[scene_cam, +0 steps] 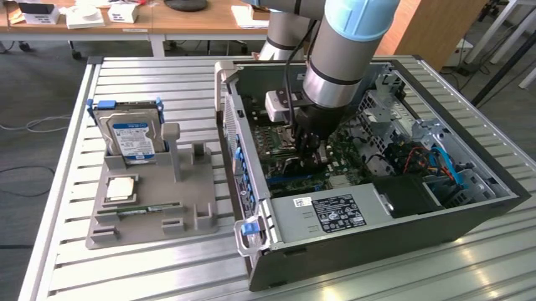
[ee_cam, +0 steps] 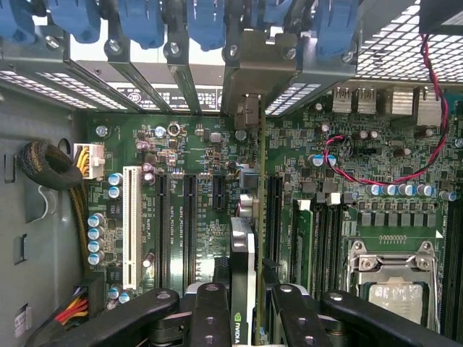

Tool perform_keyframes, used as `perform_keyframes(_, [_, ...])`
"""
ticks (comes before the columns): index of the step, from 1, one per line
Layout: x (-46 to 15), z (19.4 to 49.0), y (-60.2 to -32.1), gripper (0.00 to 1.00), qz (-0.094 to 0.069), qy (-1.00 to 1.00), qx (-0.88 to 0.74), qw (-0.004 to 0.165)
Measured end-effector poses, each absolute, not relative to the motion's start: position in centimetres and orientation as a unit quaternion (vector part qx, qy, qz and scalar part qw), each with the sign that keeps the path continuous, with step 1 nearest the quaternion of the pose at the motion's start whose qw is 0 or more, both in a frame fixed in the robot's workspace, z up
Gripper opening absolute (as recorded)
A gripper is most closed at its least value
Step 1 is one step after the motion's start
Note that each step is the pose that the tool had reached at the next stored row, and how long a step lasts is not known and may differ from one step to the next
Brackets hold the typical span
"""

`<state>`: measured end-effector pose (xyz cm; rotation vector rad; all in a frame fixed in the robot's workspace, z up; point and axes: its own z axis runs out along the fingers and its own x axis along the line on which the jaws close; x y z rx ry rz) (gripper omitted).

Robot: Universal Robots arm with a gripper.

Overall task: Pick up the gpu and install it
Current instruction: 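Insert the gpu into the slot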

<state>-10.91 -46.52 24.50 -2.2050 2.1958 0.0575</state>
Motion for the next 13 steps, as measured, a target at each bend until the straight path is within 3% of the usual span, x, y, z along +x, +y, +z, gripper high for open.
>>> perform_keyframes(13, [-10.91,24.44,-46.52,0.27,0.019,0.705,-0.708,0.015])
